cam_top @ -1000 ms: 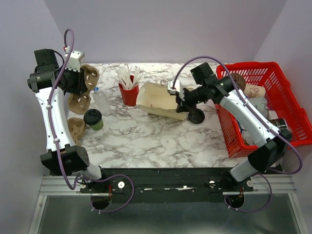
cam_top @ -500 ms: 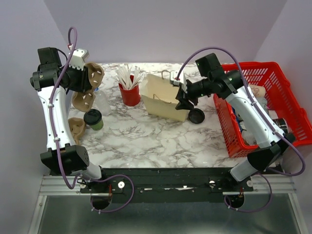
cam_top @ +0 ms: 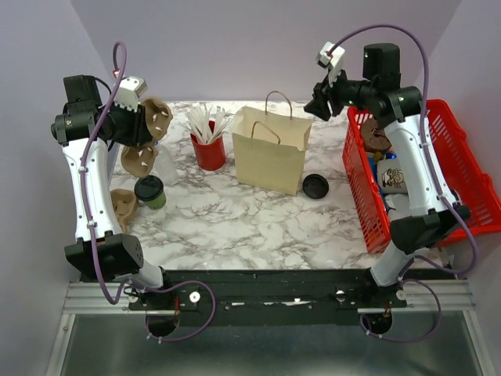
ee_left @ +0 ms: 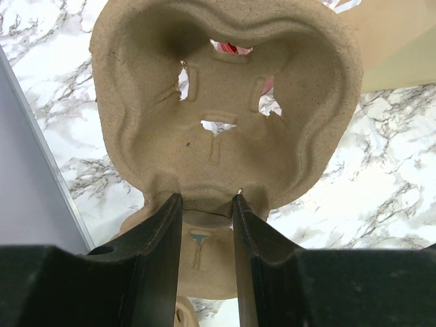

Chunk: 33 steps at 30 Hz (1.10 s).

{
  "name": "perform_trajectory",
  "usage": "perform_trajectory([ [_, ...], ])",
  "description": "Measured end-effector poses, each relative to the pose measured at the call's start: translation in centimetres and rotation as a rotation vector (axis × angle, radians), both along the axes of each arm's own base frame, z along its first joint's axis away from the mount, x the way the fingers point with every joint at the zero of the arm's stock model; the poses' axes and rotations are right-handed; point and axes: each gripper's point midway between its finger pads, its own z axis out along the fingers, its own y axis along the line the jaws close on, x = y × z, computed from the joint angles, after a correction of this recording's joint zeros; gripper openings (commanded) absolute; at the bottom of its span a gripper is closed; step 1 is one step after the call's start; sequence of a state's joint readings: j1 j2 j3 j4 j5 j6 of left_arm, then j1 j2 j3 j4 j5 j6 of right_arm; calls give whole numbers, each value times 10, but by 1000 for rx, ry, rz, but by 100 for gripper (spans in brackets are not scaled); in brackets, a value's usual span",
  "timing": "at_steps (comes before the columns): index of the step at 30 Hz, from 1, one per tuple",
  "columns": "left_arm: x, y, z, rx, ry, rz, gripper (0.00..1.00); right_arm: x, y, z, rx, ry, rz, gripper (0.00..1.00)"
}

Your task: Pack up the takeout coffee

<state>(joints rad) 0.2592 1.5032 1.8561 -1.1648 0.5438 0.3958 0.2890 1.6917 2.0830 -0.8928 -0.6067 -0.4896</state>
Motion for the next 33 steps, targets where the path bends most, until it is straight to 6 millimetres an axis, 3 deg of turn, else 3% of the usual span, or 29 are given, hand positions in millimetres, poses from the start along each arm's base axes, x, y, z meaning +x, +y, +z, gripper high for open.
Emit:
perform_trajectory([
  [3,0,-2,1,-7,-11,-10,0,24,-9,-7,-2,-1,-41,64],
  [8,-2,-9,5,-12,-27,-29,0,43,-2,-37,-18,54,-14,68],
  [13,-7,-11,6,-10,-33,-36,0,53,5,-57,-24,97,8,73],
  [18,-11,-12,2,-13,-25,-36,0,60,9,-59,-27,88,19,73],
  [26,-11,-12,1,-13,-24,-36,0,74,17,-84,-29,131,47,66],
  [33,-12,-12,3,-12,-30,-36,0,76,21,-100,-29,175,51,49],
])
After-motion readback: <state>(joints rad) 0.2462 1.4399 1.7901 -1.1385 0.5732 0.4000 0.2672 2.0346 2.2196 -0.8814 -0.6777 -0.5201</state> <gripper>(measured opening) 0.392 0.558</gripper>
